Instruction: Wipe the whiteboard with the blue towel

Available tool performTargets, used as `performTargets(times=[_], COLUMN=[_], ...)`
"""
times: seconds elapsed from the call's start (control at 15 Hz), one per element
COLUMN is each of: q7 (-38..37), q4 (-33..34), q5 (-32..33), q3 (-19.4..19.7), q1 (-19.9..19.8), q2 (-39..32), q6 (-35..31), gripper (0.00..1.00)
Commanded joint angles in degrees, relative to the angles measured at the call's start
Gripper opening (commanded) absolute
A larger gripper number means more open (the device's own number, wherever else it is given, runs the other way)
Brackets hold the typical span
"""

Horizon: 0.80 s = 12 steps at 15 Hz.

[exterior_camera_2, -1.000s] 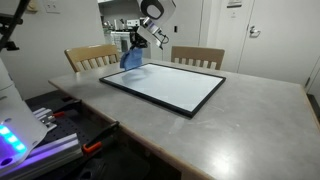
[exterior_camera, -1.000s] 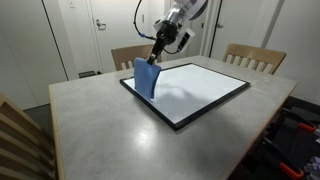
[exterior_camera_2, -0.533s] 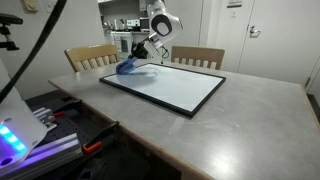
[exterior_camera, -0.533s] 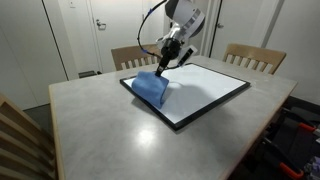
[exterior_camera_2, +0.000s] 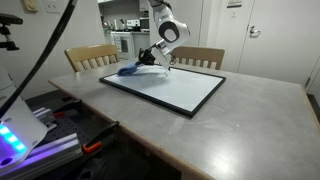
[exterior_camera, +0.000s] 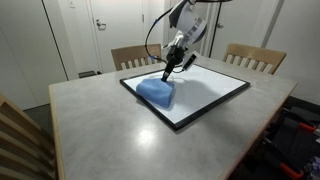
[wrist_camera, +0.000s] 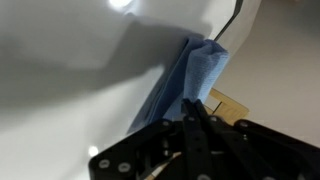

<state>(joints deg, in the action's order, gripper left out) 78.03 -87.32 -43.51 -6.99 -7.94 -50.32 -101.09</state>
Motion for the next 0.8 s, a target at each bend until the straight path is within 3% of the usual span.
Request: performTargets(times=[0.0,0.4,0.73], q7=[-1.56,-4.91,-11.13], q4=[-0.71,-2.95,-6.62], q5=[0.90,2.11,7.24], q3=[1.48,2.65,2.92], q1=[0.23,0.40,0.66], q2=[0.78,1.75,3.61], q6=[-4.94,-12.60,-18.72], gripper=[0.01,0.01,0.01])
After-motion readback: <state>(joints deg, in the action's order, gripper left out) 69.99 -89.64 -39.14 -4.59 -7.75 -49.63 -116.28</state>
